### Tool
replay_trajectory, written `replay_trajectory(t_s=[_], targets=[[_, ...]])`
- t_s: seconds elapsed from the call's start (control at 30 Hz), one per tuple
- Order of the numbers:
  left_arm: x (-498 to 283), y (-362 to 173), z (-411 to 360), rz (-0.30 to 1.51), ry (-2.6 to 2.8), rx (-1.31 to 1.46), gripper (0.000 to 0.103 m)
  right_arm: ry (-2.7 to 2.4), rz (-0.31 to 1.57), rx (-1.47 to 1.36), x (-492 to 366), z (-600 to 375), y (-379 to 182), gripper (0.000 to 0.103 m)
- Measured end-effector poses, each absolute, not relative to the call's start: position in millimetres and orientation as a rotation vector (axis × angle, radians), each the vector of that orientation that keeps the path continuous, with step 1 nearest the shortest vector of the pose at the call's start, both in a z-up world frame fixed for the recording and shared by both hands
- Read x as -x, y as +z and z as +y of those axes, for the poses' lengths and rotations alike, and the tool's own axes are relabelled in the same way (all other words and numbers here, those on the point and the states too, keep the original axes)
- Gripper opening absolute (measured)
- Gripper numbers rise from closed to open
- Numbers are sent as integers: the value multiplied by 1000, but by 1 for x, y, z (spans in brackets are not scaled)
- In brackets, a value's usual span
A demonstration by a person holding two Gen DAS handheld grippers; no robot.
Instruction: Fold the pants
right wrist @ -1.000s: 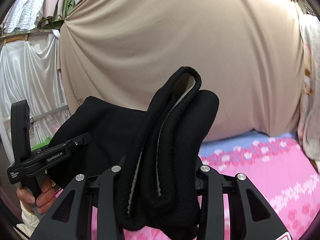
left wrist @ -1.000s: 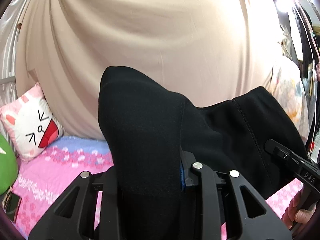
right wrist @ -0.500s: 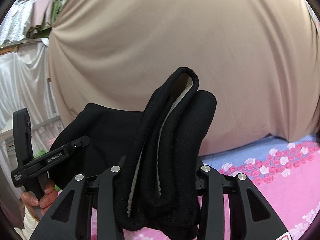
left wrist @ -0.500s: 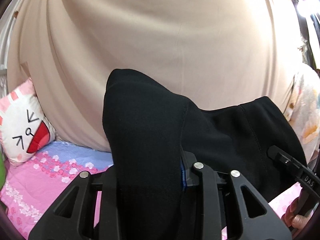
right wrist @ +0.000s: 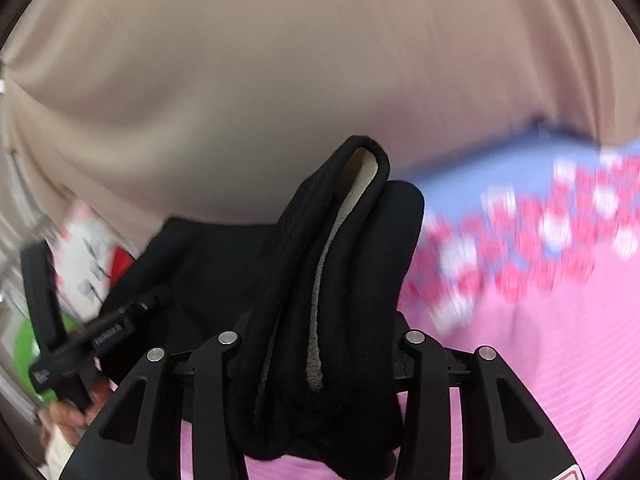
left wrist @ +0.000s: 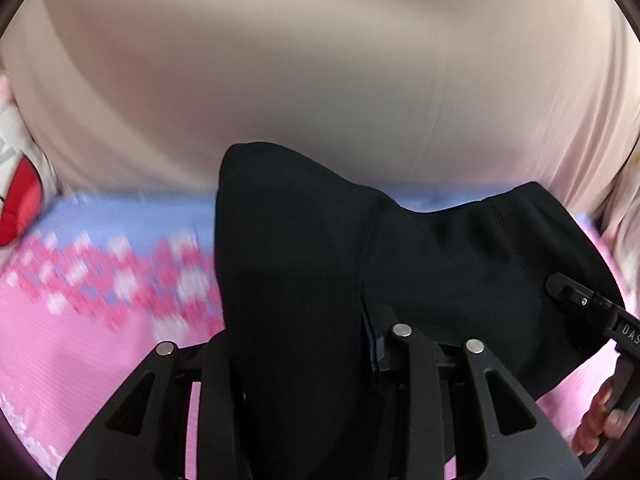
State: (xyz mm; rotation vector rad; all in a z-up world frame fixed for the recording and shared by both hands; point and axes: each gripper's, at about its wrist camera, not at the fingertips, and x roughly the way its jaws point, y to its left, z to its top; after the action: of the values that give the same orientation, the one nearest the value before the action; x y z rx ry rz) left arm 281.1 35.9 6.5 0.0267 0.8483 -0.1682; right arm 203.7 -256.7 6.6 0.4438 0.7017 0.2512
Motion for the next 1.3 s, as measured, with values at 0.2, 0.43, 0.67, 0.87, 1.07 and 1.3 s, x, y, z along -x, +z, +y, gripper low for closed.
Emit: replay_trajectory(t_s=[0.2, 0.43, 0.67, 0.87, 1.07, 1.3], targets=[[-255, 6, 76, 843, -63, -15, 69, 82, 748, -335, -179, -268, 10, 59], [-173, 58, 86, 673, 119, -152, 97, 51, 632, -217, -94, -240, 54, 62], [-132, 16, 71, 791, 45, -59, 97, 29, 740, -198, -45, -186, 10, 62], [-119, -5, 55, 816, 61, -106, 97, -22, 751, -158, -30, -175, -1, 63], [-114, -5, 46, 799, 35, -125, 97, -44, 739, -174, -28, -178, -2, 65], [-117, -4, 54, 804, 16, -76, 97, -49, 734, -171, -29, -177, 1, 66]])
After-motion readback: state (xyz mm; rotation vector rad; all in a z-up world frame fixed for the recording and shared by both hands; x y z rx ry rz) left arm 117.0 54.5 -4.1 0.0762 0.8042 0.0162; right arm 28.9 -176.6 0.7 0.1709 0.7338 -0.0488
